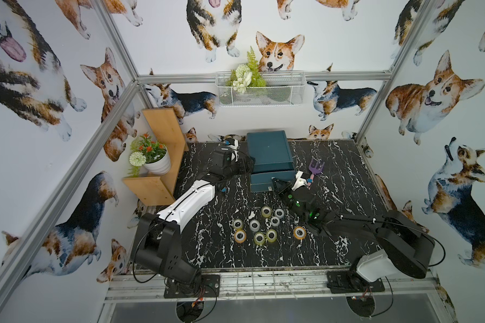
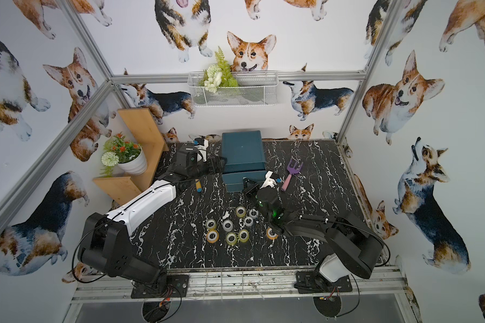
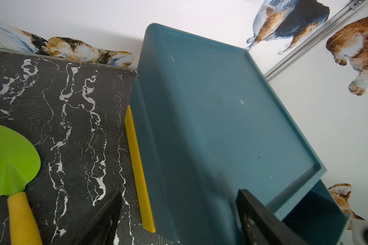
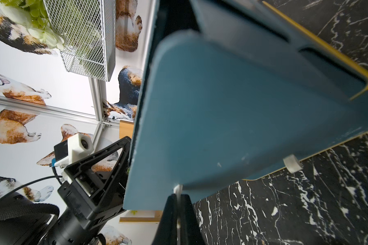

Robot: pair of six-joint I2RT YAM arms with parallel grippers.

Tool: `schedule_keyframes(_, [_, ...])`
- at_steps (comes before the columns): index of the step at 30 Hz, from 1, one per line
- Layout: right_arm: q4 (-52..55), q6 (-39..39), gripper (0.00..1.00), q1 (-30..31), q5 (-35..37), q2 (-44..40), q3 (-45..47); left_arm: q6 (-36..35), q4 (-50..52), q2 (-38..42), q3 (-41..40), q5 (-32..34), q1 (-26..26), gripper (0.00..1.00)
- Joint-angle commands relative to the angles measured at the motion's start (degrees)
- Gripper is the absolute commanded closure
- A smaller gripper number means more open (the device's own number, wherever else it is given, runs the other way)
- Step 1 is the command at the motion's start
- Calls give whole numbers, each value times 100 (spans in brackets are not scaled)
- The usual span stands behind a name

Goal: Place the transparent tape into the drawer according to color
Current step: Open the drawer in the storage box.

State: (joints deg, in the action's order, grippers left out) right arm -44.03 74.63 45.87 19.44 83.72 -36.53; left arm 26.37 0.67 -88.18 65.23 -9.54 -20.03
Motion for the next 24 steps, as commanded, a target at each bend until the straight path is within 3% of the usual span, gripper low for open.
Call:
schedule_keyframes(1, [107,36,100,61,160,-168,108,-79,295,-37,26,26,10,11])
schedule_keyframes(24, [566,156,100,581,498,-647,524,-98,333,-62,35,31,33,10])
